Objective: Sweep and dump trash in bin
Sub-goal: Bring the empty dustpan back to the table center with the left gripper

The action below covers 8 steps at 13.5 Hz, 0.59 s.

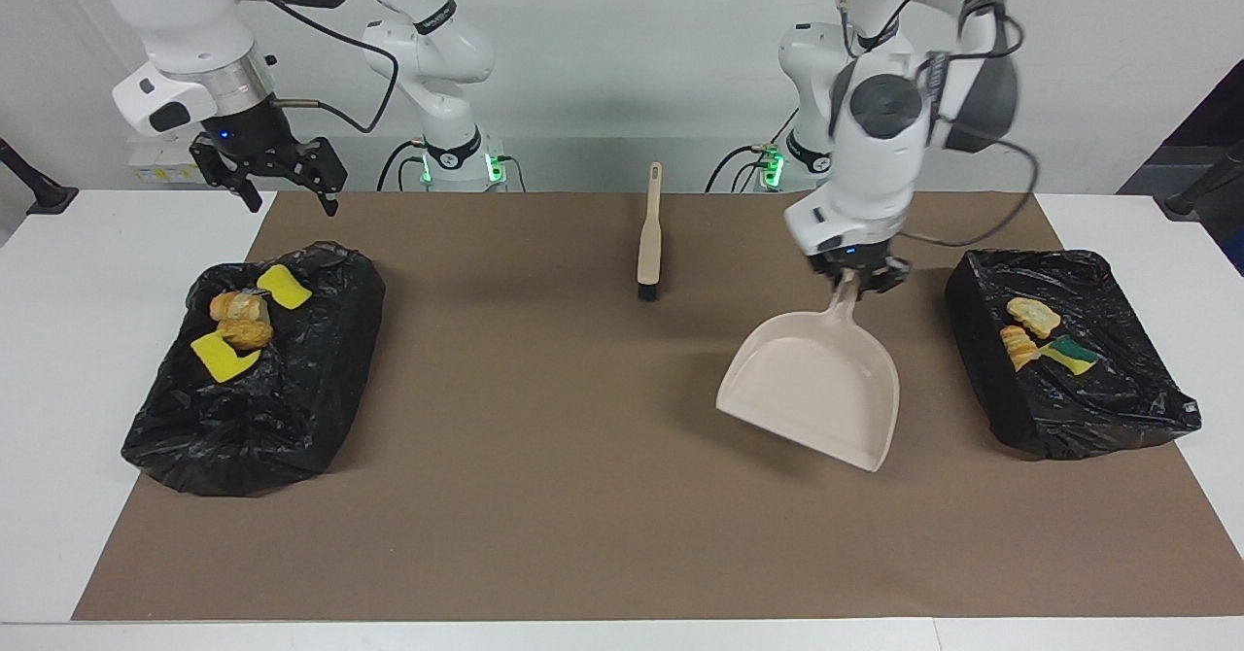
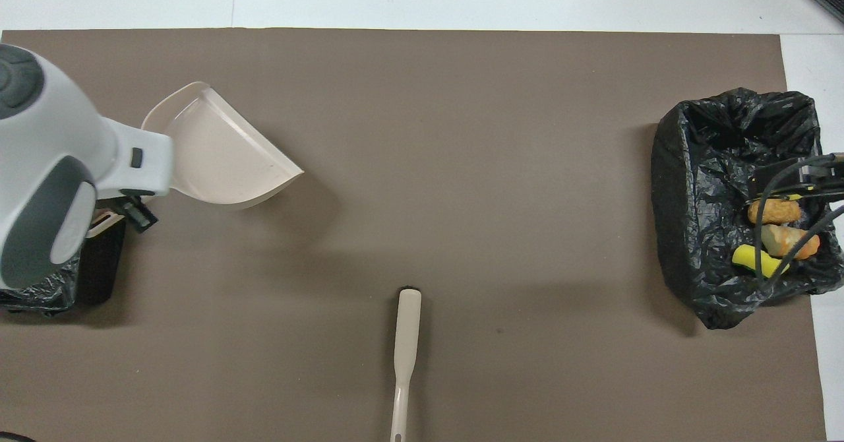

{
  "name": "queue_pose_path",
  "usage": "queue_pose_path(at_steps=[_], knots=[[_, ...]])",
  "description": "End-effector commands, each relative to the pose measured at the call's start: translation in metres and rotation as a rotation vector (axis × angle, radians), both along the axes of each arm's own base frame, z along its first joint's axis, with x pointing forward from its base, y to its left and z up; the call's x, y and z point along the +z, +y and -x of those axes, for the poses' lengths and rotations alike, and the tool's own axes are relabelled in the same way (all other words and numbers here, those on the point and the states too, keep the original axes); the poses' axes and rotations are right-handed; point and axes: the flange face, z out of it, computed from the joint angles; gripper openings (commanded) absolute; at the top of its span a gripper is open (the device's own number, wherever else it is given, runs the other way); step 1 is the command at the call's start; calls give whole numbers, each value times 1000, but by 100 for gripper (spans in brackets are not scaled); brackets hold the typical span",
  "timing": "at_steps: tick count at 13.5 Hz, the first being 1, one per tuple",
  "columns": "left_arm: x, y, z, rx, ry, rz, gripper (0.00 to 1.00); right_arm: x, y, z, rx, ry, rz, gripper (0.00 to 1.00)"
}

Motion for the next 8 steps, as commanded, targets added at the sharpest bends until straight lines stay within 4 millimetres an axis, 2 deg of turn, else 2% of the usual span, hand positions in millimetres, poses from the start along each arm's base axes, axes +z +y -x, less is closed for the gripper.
queue_pose_path(at_steps=[1,2,3,5,8], knots=[[-31,-69,9,175,-47,55,0,4,1,4,20,11,-3,100],[-42,-100,9,259,-73,57,0,4,3,4,23,11,-3,100],[-46,-121,6,339,-107,79,0,4,3,4,24,11,-3,100],[-49,-133,3,426,-157,132,0,4,3,4,21,11,-3,100],[-58,-143,6,416,-175,163,0,3,3,6,23,24,-5,100]])
